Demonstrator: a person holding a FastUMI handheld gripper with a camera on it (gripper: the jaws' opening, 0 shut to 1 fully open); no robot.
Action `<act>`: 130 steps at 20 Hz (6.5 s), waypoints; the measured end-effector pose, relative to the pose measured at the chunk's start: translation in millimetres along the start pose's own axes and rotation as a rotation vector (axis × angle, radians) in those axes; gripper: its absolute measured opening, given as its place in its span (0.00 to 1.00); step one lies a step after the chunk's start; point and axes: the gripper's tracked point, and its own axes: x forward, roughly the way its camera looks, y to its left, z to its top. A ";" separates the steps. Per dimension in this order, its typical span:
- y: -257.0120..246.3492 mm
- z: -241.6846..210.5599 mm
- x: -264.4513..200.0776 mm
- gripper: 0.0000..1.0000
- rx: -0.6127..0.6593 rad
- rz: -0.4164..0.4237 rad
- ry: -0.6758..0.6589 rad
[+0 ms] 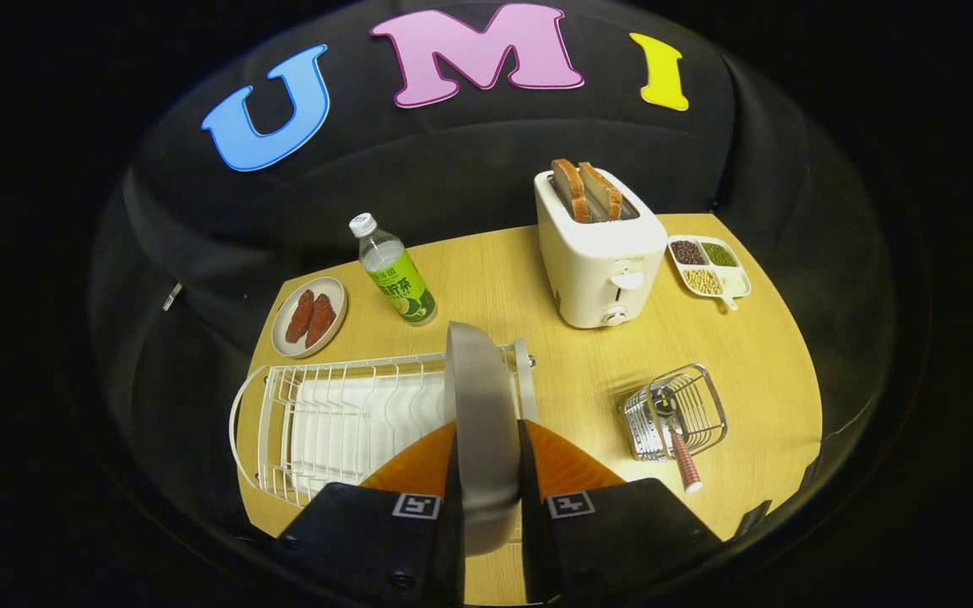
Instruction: Take the plate from the dish rack, then take the spoon from the basket and place it into the plate.
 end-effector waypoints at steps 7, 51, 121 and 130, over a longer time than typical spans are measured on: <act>4.7 17.0 -12.8 0.31 -0.062 -0.044 -0.078; -235.8 -206.0 1.9 0.44 0.088 0.385 0.289; -167.9 63.6 -137.4 0.14 -0.465 0.409 -0.563; -117.3 -43.9 -169.4 0.14 -0.490 0.433 -0.461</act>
